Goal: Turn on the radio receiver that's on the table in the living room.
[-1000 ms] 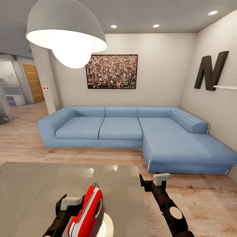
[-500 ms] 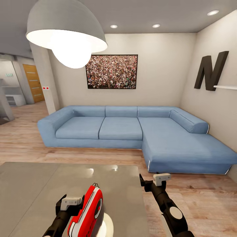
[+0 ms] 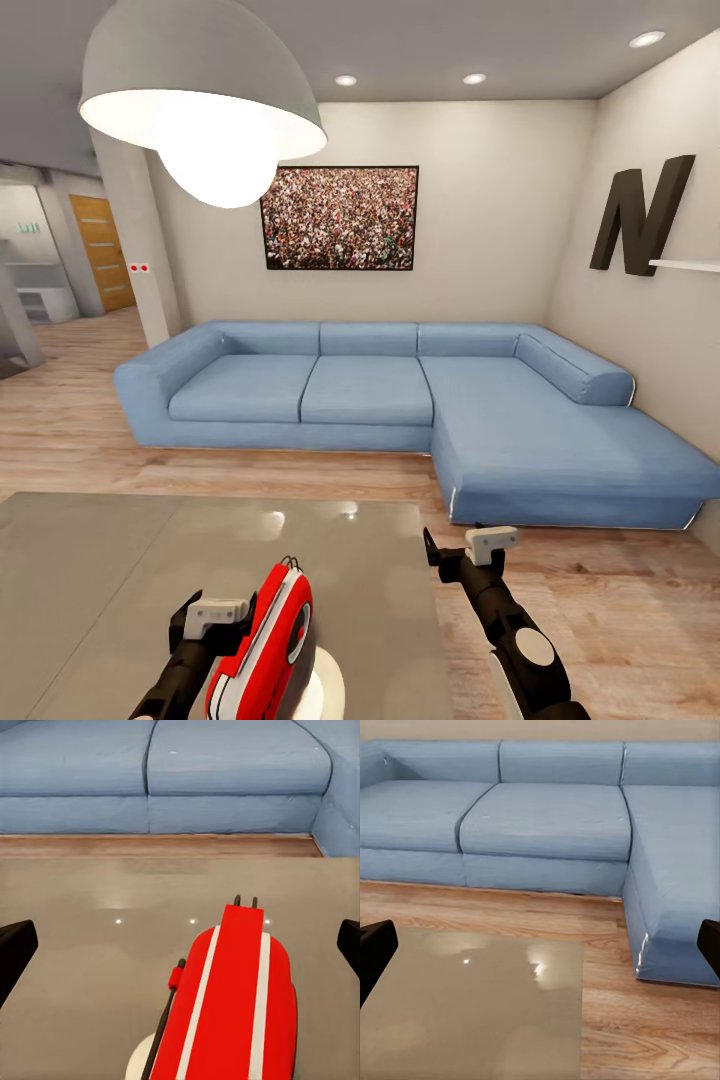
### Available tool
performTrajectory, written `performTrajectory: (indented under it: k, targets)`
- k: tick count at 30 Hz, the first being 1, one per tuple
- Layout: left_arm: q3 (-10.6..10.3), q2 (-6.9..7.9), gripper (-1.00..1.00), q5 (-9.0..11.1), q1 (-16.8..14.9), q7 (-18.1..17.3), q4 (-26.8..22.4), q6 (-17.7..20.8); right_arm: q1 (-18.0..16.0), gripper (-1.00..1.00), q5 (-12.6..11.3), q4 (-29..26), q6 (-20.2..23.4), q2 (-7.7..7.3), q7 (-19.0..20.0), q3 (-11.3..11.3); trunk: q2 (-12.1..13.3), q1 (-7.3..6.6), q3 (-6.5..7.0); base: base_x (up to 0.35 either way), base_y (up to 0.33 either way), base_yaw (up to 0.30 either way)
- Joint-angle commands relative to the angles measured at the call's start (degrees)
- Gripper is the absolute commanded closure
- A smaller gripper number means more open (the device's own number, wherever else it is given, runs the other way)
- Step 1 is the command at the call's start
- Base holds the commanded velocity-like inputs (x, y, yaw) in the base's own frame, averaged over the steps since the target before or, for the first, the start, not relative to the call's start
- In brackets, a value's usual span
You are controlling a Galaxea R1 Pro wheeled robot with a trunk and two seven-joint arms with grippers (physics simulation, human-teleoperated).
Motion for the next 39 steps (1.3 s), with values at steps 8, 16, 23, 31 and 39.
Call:
performTrajectory:
  k: [8,16,23,31,39]
  targets:
    - [0.0,0.01,-1.0,0.0,0.0,0.0,0.0,0.0,0.0,-1.0,0.1,0.0,0.0,0.05,0.0,0.0,0.0,0.0,0.0,0.0,0.0,0.0]
    - [0.0,0.01,-1.0,0.0,0.0,0.0,0.0,0.0,0.0,-1.0,0.1,0.0,0.0,0.06,0.0,0.0,0.0,0.0,0.0,0.0,0.0,0.0]
    - [0.0,0.01,-1.0,0.0,0.0,-0.1,0.0,0.0,0.0,-1.0,0.1,0.0,0.0,0.05,0.0,0.0,0.0,0.0,0.0,0.0,0.0,0.0]
    - [0.0,0.0,-1.0,0.0,0.0,-0.1,0.0,0.0,0.0,-1.0,0.1,0.0,0.0,0.01,0.0,0.0,0.0,0.0,0.0,0.0,0.0,0.0]
    - [0.0,0.0,-1.0,0.0,0.0,-0.1,0.0,0.0,0.0,-1.0,0.2,0.0,0.0,-0.03,-0.1,0.0,0.0,0.0,0.0,0.0,0.0,0.0]
